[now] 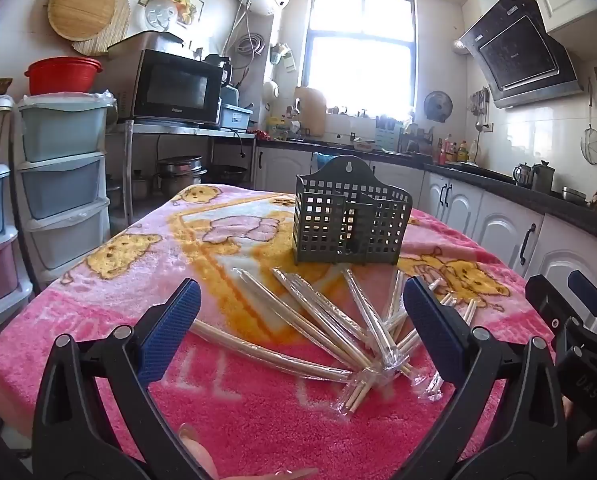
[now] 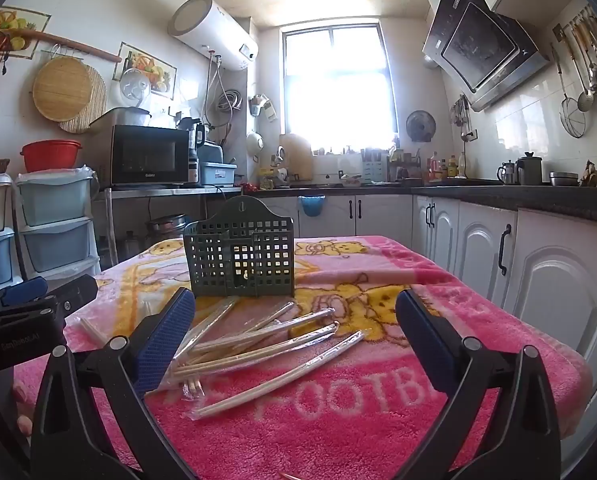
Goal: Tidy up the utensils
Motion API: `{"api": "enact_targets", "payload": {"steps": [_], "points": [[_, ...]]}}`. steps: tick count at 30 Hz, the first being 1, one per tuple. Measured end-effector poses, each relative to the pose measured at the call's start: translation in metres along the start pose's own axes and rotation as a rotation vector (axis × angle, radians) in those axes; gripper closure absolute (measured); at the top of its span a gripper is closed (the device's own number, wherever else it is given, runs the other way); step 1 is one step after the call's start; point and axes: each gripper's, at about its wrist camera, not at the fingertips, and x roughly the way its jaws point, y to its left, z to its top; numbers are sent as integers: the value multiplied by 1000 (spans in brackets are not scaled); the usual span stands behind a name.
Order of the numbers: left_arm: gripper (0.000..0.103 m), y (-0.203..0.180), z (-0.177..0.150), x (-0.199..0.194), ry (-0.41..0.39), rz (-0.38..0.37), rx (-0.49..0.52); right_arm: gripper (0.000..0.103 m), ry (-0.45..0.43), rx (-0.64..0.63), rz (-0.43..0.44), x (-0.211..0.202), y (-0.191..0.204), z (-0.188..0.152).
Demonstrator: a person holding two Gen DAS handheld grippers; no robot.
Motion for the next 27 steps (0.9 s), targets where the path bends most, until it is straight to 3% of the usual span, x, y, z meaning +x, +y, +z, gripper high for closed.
{"api": "enact_targets", "payload": {"steps": [27], "points": [[9, 0, 0, 0, -11, -2, 0, 6, -3, -5, 0, 1, 1, 0]]}}
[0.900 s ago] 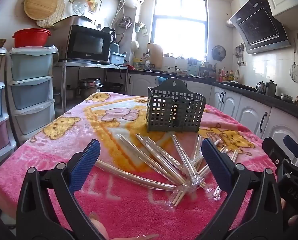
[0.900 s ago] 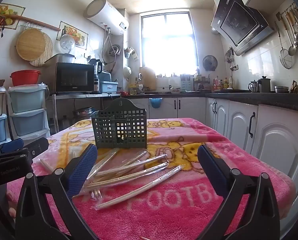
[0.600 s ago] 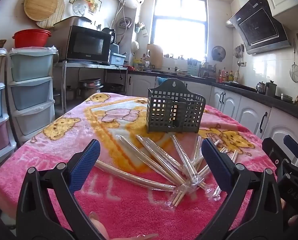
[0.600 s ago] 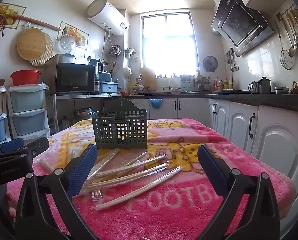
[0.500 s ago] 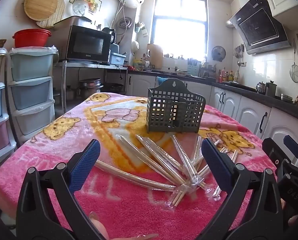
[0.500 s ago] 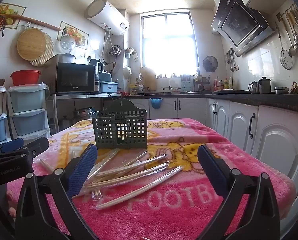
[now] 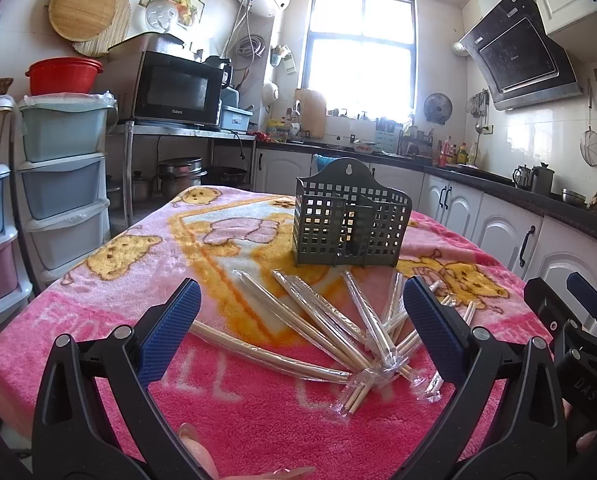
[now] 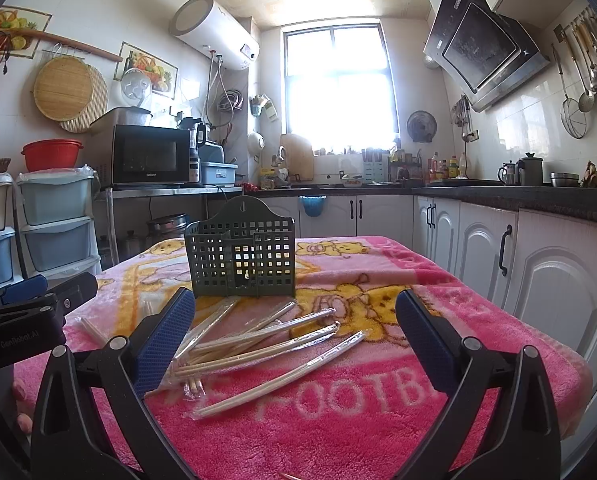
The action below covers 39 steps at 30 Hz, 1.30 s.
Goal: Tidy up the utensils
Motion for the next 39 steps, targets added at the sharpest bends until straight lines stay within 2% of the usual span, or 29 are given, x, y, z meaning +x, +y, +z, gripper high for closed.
{"api": "enact_targets", "payload": {"steps": [39], "points": [[9, 3, 7, -2, -4, 2, -4, 6, 2, -5, 3, 2, -1, 0]]}}
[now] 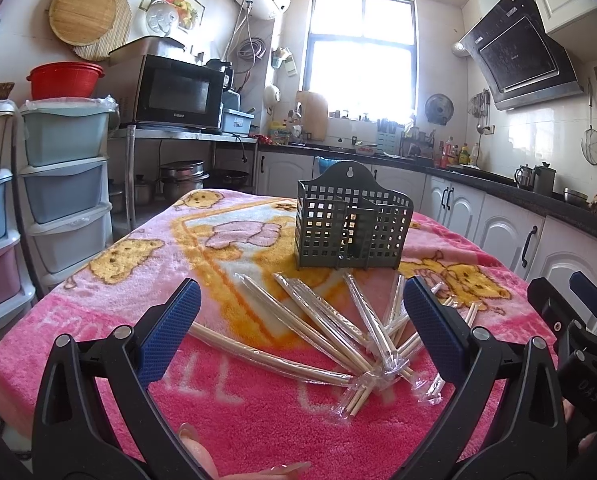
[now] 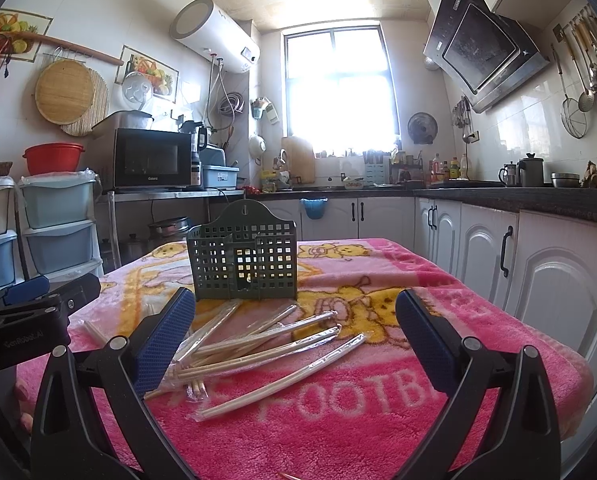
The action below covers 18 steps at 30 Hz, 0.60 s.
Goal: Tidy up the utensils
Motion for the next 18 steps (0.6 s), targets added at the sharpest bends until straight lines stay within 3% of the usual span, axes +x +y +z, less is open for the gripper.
{"api": "enact_targets", "payload": {"steps": [18], "points": [[9, 9, 3, 15, 51, 20, -26, 6, 24, -18, -12, 4, -7, 11]]}}
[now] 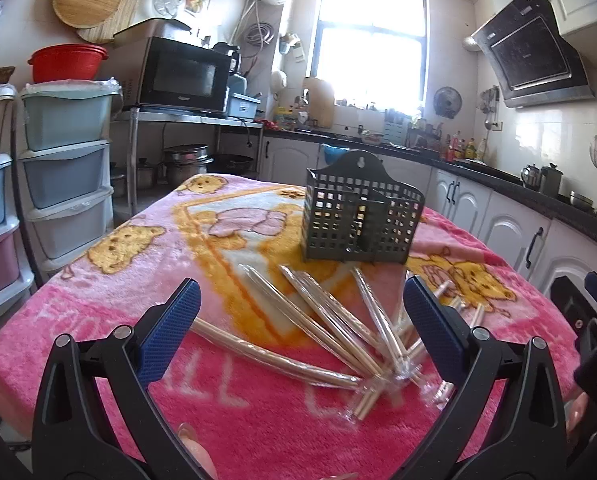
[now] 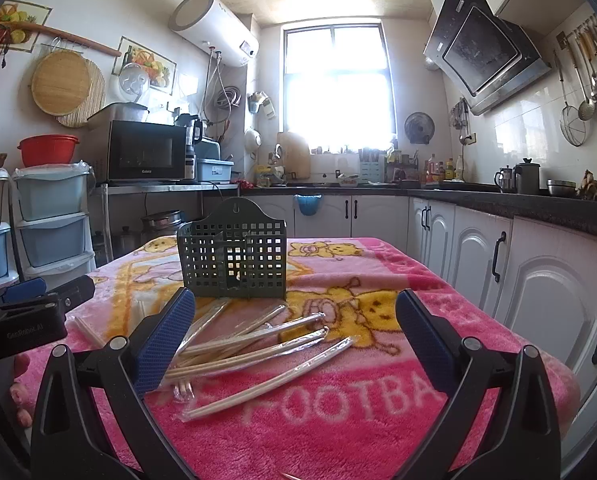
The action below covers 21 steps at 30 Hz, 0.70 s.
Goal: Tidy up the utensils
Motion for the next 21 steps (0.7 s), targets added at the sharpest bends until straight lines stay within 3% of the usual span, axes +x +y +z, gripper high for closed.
{"api": "enact_targets", "payload": {"steps": [12, 21], "points": [[9, 39, 19, 15, 20, 105, -36, 6, 103, -68, 108, 41, 13, 26], [9, 70, 27, 35, 110, 128, -54, 6, 286, -133, 184, 104, 40, 32]]}}
